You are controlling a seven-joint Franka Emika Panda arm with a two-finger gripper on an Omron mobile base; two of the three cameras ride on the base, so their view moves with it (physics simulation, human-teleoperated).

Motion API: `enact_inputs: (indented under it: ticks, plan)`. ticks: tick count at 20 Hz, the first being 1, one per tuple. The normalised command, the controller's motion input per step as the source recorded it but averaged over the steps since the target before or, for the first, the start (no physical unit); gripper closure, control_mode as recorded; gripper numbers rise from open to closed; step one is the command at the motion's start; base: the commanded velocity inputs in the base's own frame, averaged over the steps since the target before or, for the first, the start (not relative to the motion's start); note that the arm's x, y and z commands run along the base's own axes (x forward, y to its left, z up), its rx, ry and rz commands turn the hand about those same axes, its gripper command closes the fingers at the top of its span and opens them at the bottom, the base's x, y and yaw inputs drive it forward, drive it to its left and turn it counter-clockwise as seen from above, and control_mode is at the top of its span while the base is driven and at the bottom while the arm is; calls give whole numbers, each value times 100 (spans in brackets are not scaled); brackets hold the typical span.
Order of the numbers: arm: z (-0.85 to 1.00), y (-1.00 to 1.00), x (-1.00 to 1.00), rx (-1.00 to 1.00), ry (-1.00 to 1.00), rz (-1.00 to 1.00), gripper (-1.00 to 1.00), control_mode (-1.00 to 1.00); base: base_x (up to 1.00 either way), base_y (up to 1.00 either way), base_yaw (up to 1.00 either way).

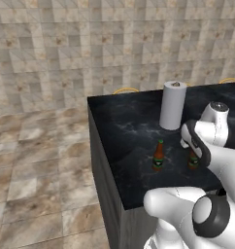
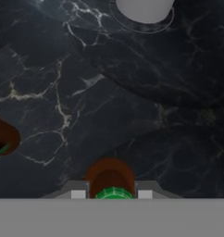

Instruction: Move the drinks to the dining counter.

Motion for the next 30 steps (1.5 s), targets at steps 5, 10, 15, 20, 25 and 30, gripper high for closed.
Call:
enact_inputs:
  ticks: [5,10,15,20,25,30]
  plan:
    - [-19,-6,0,0,0,0,100,-100,0,0,0]
    - [-18,-7,1,0,0,0,100,-100,0,0,0]
    - [-23,-6,0,0,0,2,100,-100,0,0,0]
    - [-20,-3,0,0,0,1,100,-100,0,0,0]
    - [-22,0,0,0,0,0,-100,-100,0,0,0]
    - [-1,0,-1,0,-3,0,-100,-100,0,0,0]
